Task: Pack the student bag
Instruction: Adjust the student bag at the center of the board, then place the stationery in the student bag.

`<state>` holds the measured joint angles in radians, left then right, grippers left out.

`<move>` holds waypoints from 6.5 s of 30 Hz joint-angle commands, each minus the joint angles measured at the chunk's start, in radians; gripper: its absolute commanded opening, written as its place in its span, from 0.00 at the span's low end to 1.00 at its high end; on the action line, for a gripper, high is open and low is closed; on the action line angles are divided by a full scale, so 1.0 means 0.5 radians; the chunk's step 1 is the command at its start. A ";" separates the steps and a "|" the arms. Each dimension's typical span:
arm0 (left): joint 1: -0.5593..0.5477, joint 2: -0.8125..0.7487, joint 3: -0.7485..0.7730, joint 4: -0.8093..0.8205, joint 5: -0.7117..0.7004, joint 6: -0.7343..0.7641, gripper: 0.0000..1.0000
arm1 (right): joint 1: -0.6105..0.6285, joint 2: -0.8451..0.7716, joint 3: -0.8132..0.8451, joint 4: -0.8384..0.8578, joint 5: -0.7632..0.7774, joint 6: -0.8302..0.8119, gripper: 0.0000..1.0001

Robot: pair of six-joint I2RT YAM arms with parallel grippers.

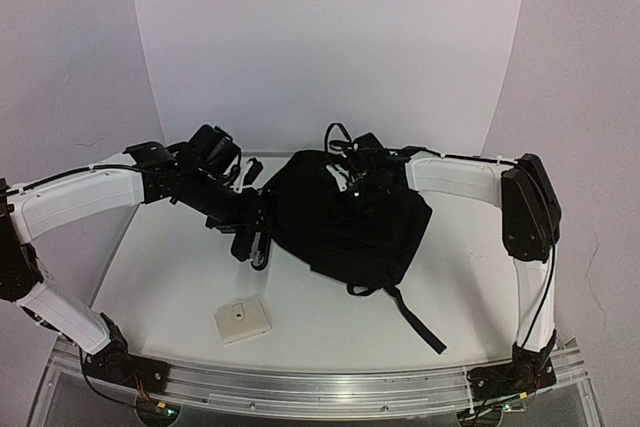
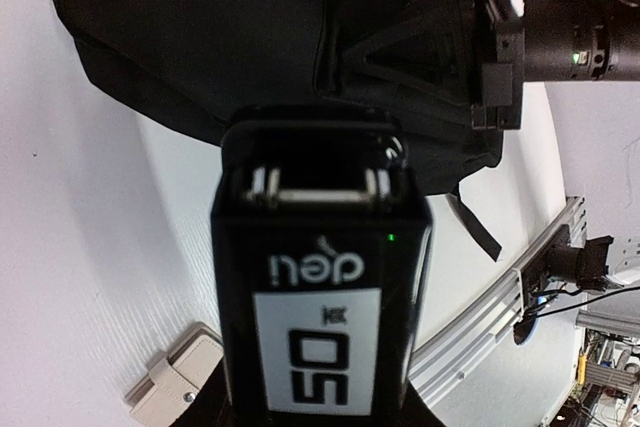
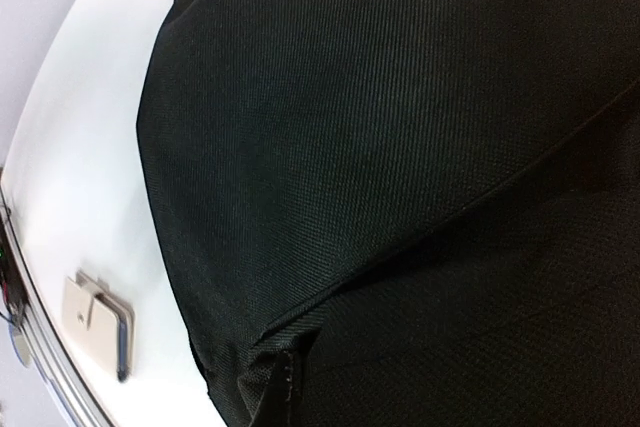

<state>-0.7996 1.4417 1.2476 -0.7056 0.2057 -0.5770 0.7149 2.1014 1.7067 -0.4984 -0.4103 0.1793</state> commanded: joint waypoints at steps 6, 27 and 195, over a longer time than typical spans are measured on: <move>0.046 -0.052 0.077 0.145 0.058 0.026 0.00 | 0.168 -0.323 -0.327 -0.480 -0.056 -0.787 0.00; 0.071 0.032 0.124 0.220 0.129 0.051 0.00 | -0.134 -0.548 -0.143 -0.372 0.604 -0.296 0.41; 0.006 1.284 0.988 0.586 0.528 -0.279 0.37 | -0.166 -0.743 -0.283 -0.248 -0.015 -0.087 0.00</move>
<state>-0.7759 2.1354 1.7540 -0.4191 0.4534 -0.7296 0.6289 1.7263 1.5166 -0.6218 -0.3669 0.1287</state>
